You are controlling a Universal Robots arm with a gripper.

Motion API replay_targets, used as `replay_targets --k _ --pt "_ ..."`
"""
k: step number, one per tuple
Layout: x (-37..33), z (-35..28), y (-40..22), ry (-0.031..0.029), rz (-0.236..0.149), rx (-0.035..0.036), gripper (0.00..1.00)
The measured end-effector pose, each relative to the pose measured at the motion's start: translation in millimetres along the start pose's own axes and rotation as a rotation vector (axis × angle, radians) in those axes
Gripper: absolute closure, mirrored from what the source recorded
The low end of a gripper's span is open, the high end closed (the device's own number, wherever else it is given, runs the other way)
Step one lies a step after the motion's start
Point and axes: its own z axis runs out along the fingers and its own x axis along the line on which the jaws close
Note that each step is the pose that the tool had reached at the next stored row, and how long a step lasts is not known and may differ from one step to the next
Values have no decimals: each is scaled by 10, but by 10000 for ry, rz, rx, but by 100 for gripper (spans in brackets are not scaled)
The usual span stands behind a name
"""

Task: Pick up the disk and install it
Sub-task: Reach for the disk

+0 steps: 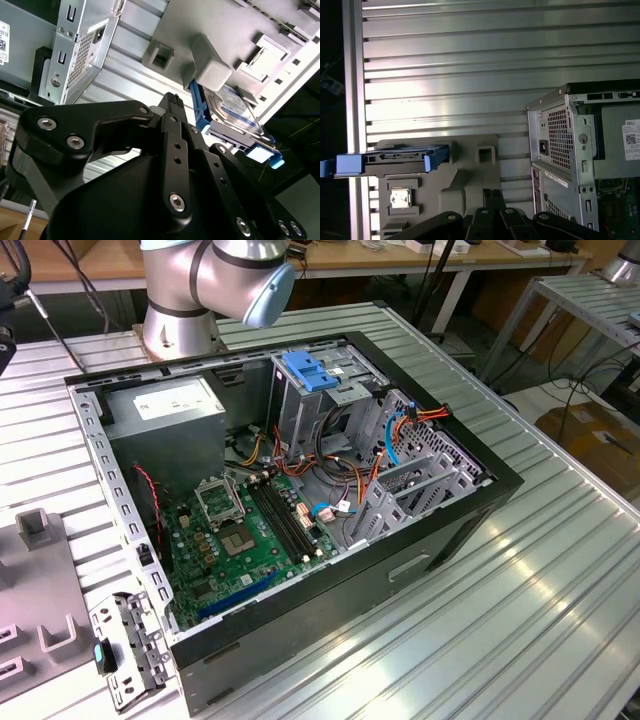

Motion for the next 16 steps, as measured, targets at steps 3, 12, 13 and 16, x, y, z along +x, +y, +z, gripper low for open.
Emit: replay_targets --k 3,12,13,16 --pt "50 -1 7 0 0 0 89" --pt "187 -2 36 1 0 0 89" --pt "201 -2 40 1 -1 0 89" --pt "280 -2 56 0 0 0 89"
